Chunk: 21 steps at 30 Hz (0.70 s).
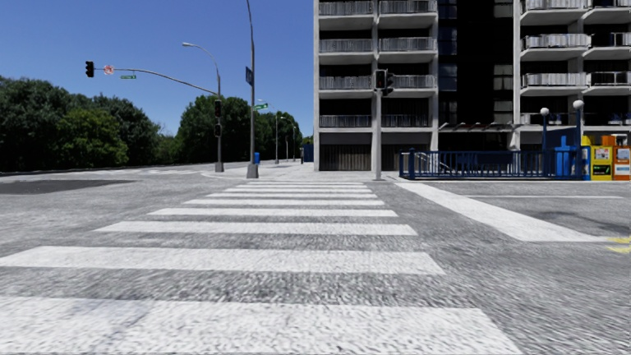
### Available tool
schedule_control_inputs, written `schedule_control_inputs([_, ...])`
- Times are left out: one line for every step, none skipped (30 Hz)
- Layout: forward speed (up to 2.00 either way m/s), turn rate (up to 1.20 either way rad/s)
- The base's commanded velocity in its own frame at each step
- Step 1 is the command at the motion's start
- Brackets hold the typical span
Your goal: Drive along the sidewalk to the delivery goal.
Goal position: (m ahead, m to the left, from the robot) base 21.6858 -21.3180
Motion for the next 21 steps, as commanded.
schedule_control_inputs([2.0, 0.0])
schedule_control_inputs([2.0, 0.0])
schedule_control_inputs([2.0, 0.0])
schedule_control_inputs([2.0, 0.0])
schedule_control_inputs([2.0, 0.0])
schedule_control_inputs([2.0, 0.0])
schedule_control_inputs([2.0, 0.0])
schedule_control_inputs([2.0, 0.0])
schedule_control_inputs([2.0, 0.0])
schedule_control_inputs([2.0, 0.0])
schedule_control_inputs([2.0, 0.0])
schedule_control_inputs([2.0, 0.0])
schedule_control_inputs([2.0, 0.0])
schedule_control_inputs([2.0, 0.0])
schedule_control_inputs([2.0, 0.0])
schedule_control_inputs([2.0, 0.0])
schedule_control_inputs([2.0, 0.0])
schedule_control_inputs([2.0, 0.0])
schedule_control_inputs([2.0, 0.0])
schedule_control_inputs([2.0, 0.0])
schedule_control_inputs([2.0, 0.0])
